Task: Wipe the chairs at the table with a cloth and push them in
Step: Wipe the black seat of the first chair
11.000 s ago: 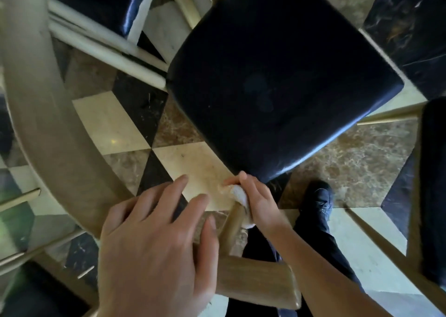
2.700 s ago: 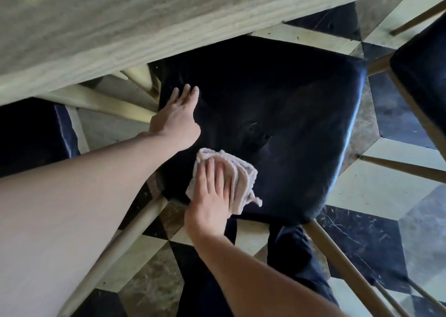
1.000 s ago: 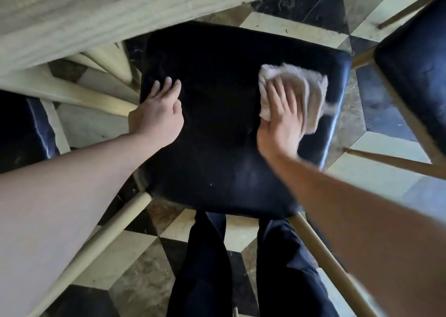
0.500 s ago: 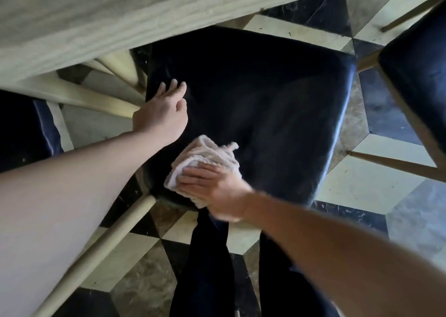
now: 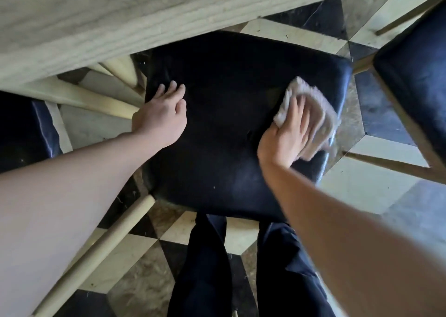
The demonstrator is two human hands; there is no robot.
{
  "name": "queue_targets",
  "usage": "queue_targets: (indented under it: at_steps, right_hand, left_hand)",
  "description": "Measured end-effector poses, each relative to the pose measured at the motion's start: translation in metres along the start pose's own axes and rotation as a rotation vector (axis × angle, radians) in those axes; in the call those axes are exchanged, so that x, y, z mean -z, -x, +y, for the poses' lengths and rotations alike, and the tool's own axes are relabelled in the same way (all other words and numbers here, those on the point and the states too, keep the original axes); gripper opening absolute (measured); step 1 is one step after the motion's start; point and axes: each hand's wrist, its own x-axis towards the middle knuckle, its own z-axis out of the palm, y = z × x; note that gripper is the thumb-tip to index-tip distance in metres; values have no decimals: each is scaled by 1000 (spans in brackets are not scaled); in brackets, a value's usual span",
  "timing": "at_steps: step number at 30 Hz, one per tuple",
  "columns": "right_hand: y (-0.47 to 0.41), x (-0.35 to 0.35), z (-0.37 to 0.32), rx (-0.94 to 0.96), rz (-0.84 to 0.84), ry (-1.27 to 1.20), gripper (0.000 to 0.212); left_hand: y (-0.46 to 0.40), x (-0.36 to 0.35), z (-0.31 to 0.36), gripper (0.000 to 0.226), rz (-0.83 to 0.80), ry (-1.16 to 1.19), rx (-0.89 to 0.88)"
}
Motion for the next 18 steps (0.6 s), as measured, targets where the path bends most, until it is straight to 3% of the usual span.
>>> queue_targets:
  at_steps: [3,5,9,14,16,18]
  right_hand:
    - [93,-9,-4,-144,-124,53,81]
    - [152,-19,-10,2,-313,109,84]
    - [178,-23,0,566,-747,104,71]
    - [52,-2,29,1716,-1265,461,65]
    - [-3,-3,24,1863,-1240,459,70]
    - [-48,4,23,1770,-1056,409,72]
  left_hand:
    - [-1,-4,2,52,14,-33,7]
    - [-2,-6,2,53,13,-39,4]
    - [-4,-5,-5,53,7,-41,-30]
    - [-3,-9,-9,55,25,-69,-46]
    - [-4,-10,-11,55,35,-73,-46]
    - [-5,-10,-11,55,25,-66,-54]
